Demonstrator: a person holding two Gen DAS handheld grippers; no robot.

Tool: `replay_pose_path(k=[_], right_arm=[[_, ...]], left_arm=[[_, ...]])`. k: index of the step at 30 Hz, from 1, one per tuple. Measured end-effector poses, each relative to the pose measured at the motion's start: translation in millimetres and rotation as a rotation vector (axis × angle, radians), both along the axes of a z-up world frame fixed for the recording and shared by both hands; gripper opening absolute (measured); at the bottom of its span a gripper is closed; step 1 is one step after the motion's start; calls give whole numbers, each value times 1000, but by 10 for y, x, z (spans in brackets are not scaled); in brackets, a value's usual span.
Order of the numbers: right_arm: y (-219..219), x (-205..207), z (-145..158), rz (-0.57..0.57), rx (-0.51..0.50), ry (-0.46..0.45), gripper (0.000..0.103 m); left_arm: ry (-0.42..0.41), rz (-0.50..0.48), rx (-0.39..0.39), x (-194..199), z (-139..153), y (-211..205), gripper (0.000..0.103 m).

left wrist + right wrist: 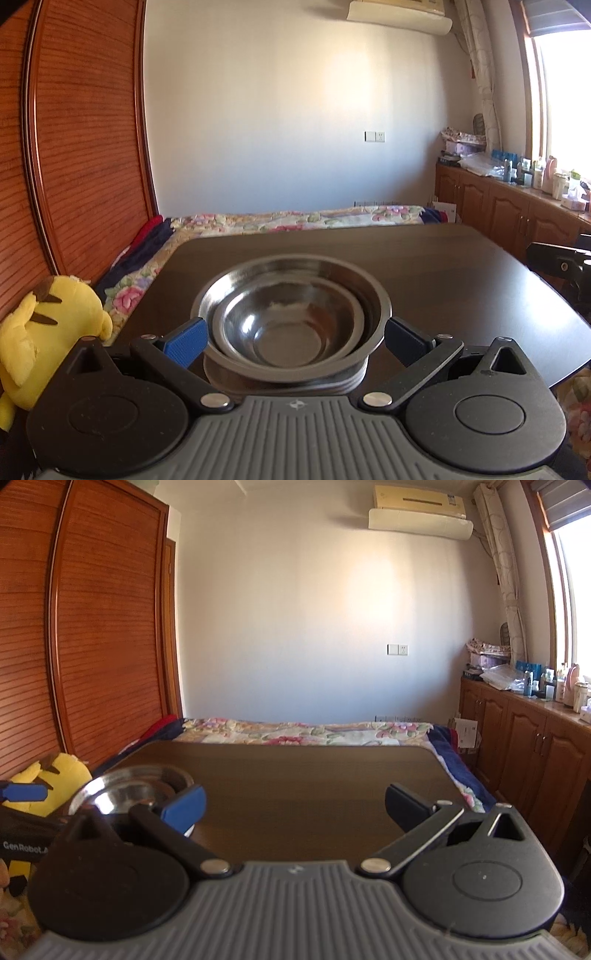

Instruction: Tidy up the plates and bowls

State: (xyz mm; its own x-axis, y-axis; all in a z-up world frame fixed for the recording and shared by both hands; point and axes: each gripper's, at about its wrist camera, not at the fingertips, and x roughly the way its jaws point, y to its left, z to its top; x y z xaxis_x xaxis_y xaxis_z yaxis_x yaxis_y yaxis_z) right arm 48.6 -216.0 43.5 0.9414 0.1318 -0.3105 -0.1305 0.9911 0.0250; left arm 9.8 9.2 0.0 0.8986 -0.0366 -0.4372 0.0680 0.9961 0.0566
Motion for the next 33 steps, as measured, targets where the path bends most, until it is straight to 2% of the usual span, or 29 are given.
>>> replay_pose_path(k=[8,33], right_arm=[[30,64,-181,1,-10,52,103],[-65,93,-174,-9,-3,55,103]], left_arm=[[31,17,-10,25,-161,38,103],[39,16,0,25,-185,27,103]])
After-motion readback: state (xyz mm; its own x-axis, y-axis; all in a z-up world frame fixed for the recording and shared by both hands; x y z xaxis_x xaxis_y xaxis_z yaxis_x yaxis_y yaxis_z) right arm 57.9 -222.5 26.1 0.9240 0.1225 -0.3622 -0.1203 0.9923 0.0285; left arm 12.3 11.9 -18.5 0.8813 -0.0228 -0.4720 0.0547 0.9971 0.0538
